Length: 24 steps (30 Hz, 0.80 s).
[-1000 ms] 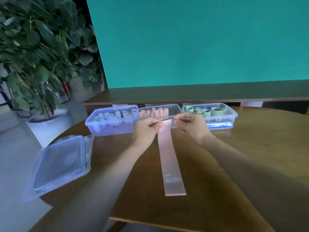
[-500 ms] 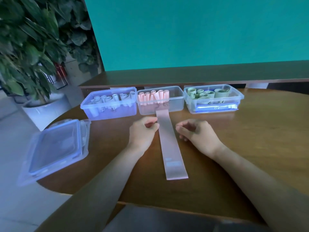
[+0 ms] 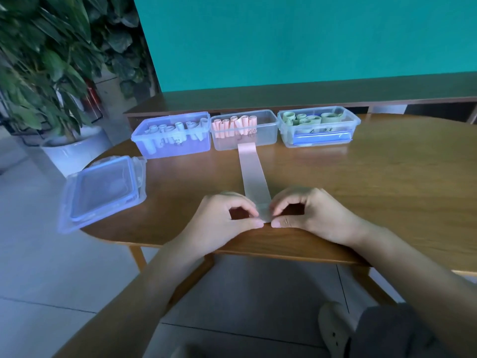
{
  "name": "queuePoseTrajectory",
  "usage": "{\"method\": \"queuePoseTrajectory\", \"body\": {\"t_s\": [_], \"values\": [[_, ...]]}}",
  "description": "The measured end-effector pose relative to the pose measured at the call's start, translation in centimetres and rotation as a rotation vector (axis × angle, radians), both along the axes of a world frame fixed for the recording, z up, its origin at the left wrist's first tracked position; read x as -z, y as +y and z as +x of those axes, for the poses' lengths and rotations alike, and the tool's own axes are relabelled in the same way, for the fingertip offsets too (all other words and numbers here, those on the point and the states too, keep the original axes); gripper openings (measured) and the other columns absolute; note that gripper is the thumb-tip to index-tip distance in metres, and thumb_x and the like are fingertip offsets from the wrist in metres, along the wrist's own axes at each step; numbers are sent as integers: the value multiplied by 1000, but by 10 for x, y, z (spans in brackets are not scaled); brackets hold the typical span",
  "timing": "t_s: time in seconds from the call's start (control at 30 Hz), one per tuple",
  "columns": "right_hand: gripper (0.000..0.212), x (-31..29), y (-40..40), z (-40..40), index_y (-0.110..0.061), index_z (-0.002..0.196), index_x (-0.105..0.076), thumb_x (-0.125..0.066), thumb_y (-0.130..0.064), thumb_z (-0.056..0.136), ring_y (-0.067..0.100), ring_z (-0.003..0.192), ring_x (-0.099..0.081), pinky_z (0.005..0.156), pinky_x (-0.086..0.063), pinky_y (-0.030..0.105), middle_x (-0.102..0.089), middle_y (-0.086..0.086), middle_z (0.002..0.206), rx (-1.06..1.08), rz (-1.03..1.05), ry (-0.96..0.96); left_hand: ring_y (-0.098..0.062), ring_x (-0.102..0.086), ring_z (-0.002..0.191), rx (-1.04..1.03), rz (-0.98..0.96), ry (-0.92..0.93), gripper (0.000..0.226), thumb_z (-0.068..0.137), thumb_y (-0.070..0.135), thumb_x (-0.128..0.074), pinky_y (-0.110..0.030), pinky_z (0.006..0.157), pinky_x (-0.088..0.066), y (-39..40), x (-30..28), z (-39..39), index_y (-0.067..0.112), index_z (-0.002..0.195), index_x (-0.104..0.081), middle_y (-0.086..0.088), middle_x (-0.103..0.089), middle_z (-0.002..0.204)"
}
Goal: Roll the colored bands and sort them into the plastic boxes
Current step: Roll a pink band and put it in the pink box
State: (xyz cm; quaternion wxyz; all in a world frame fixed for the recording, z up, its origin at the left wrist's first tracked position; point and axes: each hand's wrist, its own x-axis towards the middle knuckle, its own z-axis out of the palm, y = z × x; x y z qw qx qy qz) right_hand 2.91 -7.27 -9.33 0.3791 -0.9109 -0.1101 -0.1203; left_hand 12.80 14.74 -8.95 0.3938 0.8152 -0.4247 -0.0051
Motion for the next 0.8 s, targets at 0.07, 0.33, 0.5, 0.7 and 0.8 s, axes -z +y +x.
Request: {"method": "queuePoseTrajectory", "body": {"t_s": [0.07, 0.33, 0.5, 0.7, 0.8], "values": [[11, 3, 1, -1, -23, 91, -77, -80, -30, 84, 8, 104, -67, 96, -51, 28, -71, -13, 104, 2, -25, -29, 3, -63, 99, 3, 44, -81, 12, 77, 35, -84, -15, 90, -46, 0, 1, -4, 26, 84, -81, 18, -73, 96], [10, 6, 5, -9, -19, 92, -77, -74, -29, 90, 2, 110, -62, 98, -49, 30, -67, -13, 113, 20, -78, -33, -4, -61, 100, 31, 18, -228, 16, 84, 35, -79, -20, 90, -46, 3, 9, -14, 19, 85, -79, 17, -70, 92], [8, 5, 6, -15, -21, 87, -79, -77, -29, 88, 2, 115, -60, 100, -47, 28, -65, -16, 119, 33, 21, 37, 1, -56, 106, 0, 48, -185, 20, 86, 41, -74, -7, 89, -38, 9, 8, -19, 22, 89, -79, 21, -64, 101], [8, -2, 5, -12, -27, 82, -79, -78, -34, 86, -3, 115, -56, 103, -46, 30, -60, -23, 125, 68, 56, 171, 0, -57, 104, -66, 74, -161, 25, 84, 47, -74, -6, 84, -39, 9, 7, -20, 23, 88, -80, 20, -63, 105], [15, -4, 3, -10, -27, 78, -78, -78, -40, 84, -6, 117, -54, 102, -46, 28, -59, -26, 127, 78, 40, 204, -1, -58, 102, -93, 83, -128, 26, 82, 48, -75, -8, 83, -41, 9, 4, -21, 23, 85, -79, 20, -62, 106]]}}
